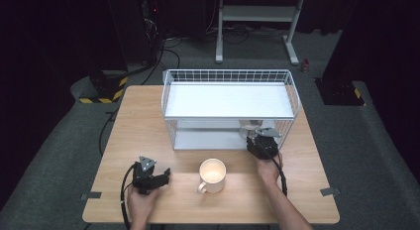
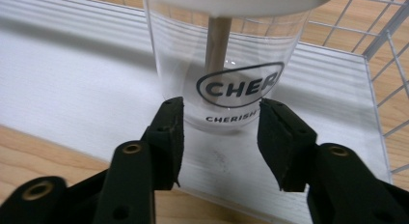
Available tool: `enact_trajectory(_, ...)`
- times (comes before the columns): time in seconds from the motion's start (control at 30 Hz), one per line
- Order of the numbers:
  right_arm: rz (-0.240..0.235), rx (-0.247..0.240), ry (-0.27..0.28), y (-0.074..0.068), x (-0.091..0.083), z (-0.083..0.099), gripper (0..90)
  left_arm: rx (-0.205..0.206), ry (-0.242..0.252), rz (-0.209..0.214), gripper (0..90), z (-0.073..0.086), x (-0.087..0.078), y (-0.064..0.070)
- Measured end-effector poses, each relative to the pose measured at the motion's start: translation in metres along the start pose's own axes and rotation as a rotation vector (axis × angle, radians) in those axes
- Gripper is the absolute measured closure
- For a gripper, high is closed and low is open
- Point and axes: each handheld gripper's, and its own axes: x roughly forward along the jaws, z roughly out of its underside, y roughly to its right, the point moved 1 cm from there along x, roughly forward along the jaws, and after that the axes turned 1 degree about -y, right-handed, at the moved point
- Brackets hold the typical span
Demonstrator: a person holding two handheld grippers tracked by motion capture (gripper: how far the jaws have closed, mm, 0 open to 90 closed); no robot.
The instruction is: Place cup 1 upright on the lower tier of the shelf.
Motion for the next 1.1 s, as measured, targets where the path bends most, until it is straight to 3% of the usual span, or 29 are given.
enact_trajectory(0.43, 0.002, 0.018, -0.011, 0.001, 0.012, -0.009, 65.9, 0.002, -0.002, -0.004, 21.0, 0.0, 0.0, 0.0)
enact_trajectory(0.53, 0.0, 0.018, -0.003, 0.001, 0.014, -0.01, 66.9, 0.002, -0.001, -0.005, 20.9, 0.0, 0.0, 0.0)
enact_trajectory(0.63, 0.005, 0.052, -0.018, -0.001, 0.018, -0.009, 67.3, 0.002, -0.002, -0.005, 20.8, 0.0, 0.0, 0.0)
enact_trajectory(0.67, 0.012, 0.035, -0.015, 0.0, 0.02, -0.008, 67.4, 0.002, -0.001, -0.005, 20.9, 0.0, 0.0, 0.0)
enact_trajectory(0.77, 0.012, 0.061, -0.022, 0.001, 0.025, -0.008, 67.5, 0.002, -0.002, -0.005, 20.9, 0.0, 0.0, 0.0)
enact_trajectory(0.87, 0.014, 0.05, -0.017, 0.002, 0.026, -0.009, 67.5, 0.002, -0.002, -0.005, 21.0, 0.0, 0.0, 0.0)
enact_trajectory(1.0, 0.002, 0.072, -0.02, 0.002, 0.024, -0.01, 64.2, 0.002, -0.002, -0.005, 21.1, 0.0, 0.0, 0.0)
enact_trajectory(1.03, -0.007, 0.069, -0.031, 0.002, 0.024, -0.008, 56.6, 0.002, -0.001, -0.005, 21.1, 0.0, 0.0, 0.0)
enact_trajectory(1.1, -0.009, 0.062, -0.037, 0.001, 0.021, -0.006, 51.5, 0.002, -0.001, -0.006, 21.2, 0.0, 0.0, 0.0)
